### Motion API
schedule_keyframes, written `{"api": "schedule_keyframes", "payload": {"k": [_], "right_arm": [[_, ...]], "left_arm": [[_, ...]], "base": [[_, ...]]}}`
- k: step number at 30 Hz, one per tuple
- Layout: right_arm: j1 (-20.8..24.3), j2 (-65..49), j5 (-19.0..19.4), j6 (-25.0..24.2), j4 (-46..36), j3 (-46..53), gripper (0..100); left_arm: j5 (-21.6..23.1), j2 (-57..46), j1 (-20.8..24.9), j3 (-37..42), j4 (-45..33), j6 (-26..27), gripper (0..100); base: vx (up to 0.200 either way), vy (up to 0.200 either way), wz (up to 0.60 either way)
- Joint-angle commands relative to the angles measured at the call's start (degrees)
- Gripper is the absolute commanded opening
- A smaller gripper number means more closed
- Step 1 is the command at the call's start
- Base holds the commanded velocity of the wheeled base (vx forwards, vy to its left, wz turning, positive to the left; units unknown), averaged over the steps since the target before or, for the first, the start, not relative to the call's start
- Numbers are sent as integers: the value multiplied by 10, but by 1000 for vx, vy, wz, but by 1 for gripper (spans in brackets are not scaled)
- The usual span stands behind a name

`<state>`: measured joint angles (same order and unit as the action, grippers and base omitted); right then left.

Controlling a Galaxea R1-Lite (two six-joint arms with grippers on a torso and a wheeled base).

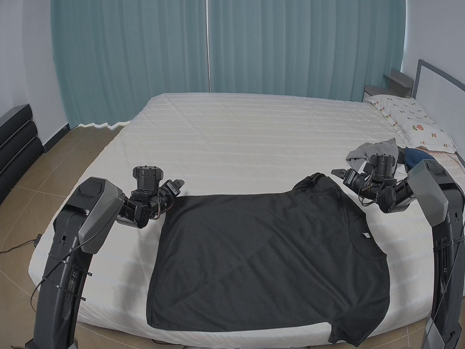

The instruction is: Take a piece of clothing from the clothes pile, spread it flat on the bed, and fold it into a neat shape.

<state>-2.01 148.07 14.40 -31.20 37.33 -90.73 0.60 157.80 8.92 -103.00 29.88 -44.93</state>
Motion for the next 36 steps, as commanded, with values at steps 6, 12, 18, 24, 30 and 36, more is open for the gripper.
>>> {"api": "schedule_keyframes", "payload": {"k": [6, 12, 18, 24, 30, 36], "right_arm": [[3, 54, -6, 2, -1, -39, 100], [4, 104, -36, 4, -1, -109, 100], [6, 130, -44, 5, -9, -147, 100], [7, 137, -45, 7, -23, -159, 0], [6, 137, -49, 5, -18, -172, 0], [2, 137, -74, 2, -17, -208, 0]], "left_arm": [[-32, -13, 4, 8, 3, 1, 0], [-55, -18, 4, 10, 4, 1, 0], [-57, -16, 2, 10, 4, 1, 0], [-57, -15, 2, 10, 4, 0, 0], [-57, -17, 2, 9, 4, 0, 0], [-71, -17, 0, -2, 11, -10, 0]], "base": [[0, 0, 0], [0, 0, 0], [0, 0, 0], [0, 0, 0], [0, 0, 0], [0, 0, 0]]}}
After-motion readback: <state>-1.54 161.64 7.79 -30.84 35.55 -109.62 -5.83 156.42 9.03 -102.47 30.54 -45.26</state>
